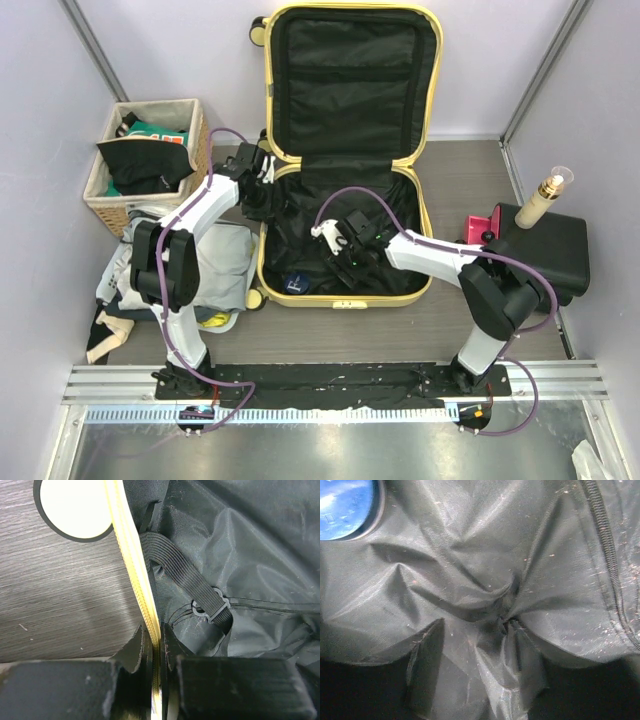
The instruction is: Open, take out, and arrange the luggage
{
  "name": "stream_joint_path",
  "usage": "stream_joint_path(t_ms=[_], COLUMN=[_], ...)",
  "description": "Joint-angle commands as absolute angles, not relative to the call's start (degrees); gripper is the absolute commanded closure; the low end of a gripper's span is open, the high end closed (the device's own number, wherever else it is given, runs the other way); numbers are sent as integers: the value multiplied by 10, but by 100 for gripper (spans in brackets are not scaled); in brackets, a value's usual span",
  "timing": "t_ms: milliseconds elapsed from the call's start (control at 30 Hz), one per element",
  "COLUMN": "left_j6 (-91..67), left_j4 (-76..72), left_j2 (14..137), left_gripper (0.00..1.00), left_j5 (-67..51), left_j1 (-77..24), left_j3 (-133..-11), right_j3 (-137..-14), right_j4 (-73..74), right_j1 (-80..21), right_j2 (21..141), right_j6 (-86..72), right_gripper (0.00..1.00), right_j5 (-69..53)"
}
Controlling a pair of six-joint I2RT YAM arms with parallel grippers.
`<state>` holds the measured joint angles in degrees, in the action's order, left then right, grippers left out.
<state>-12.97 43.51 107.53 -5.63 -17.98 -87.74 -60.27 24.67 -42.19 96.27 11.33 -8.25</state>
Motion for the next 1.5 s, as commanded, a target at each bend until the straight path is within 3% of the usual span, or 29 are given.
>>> stream_joint_path(t_ms=[0,100,133,233,733,800,900,1033,1100,1467], left_j6=[-96,-95,-96,-95,-94,-96,-99,-97,-97,-99], left_j4=[405,405,405,405,406,405,402,399,399,395], left_j2=[1078,1077,1077,1078,1073,1070,1061,1048,1044,1033], left_gripper=[100,100,100,100,100,100,100,100,100,100], left_j5=[-91,-89,-89,-91,-90,-93,-98,-91,-91,-93], left_j1=[-185,-185,-185,-185,-185,-185,-187,-190,-191,-191], left_j3=[-902,-902,-902,-903,-904,-904,-901,-900,-900,-898], right_j3=[-611,-620,-635,-670,-701,-700,-700,-667,-667,-638], right_j4=[238,211,207,207,219,227,238,220,221,219], right_j1=[-425,-425,-425,-425,-415,-415,-415,-415,-415,-416], right_j2=[999,995,987,959,866,862,846,824,823,778], right_j6=[77,48,32,7,-25,-27,-27,-14,-11,-27], right_gripper=[50,67,77,90,95,91,76,35,28,23], right_j5=[30,135,155,206,139,127,102,56,19,27])
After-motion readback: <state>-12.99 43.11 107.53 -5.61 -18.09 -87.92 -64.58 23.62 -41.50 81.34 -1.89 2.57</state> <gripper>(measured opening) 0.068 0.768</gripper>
